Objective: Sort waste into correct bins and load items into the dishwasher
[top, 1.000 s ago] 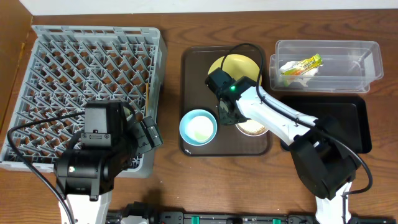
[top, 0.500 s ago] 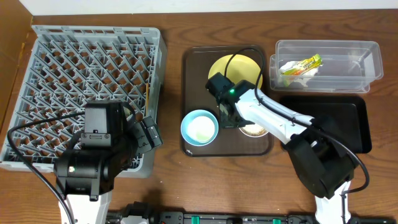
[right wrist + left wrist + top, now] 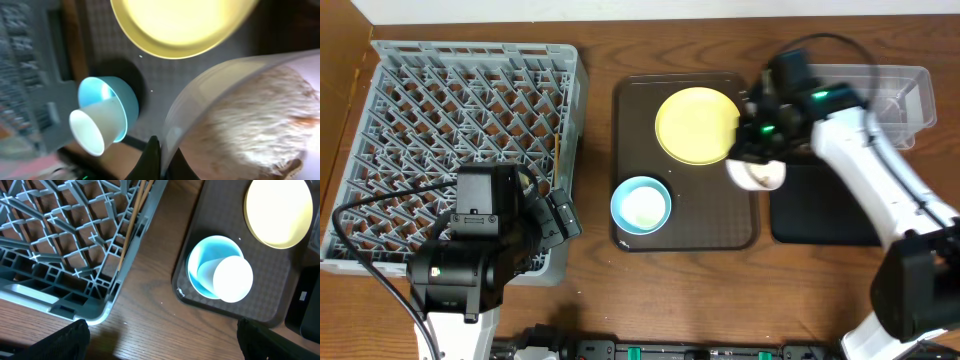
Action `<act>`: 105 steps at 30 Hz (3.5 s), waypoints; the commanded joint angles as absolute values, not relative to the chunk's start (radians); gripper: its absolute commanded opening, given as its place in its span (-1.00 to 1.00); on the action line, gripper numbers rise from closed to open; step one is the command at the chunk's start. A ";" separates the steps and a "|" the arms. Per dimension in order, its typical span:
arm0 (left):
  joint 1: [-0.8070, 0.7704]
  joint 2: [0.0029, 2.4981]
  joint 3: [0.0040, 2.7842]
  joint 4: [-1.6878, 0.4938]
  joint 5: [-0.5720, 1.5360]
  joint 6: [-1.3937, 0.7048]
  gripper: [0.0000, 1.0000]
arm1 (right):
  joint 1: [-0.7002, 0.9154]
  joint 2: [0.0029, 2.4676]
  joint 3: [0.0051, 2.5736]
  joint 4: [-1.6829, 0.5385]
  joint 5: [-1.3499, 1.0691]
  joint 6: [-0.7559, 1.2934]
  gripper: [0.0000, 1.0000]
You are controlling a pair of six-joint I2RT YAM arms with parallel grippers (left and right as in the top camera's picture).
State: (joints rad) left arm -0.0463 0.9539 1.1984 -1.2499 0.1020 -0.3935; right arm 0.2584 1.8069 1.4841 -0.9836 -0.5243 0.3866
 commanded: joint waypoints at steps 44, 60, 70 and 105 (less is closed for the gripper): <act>-0.041 0.955 1.216 -1.238 0.104 -0.402 0.90 | -0.267 1.799 1.018 -0.619 -1.514 -0.017 -0.97; -0.041 0.958 1.216 -1.232 0.104 -0.402 0.90 | -0.273 1.783 1.019 -0.624 -1.247 0.216 -0.98; -0.041 0.960 1.216 -1.231 0.104 -0.402 0.90 | -0.249 1.780 1.025 -0.621 -1.530 -0.055 -0.97; -0.041 0.959 1.216 -1.238 0.104 -0.402 0.90 | 0.681 1.647 1.078 -0.613 -0.007 0.265 -0.94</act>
State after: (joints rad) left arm -0.0463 0.9585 1.1984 -1.2316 0.1020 -0.3935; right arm 0.6804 1.6165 1.0790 -0.6239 -0.0532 0.2306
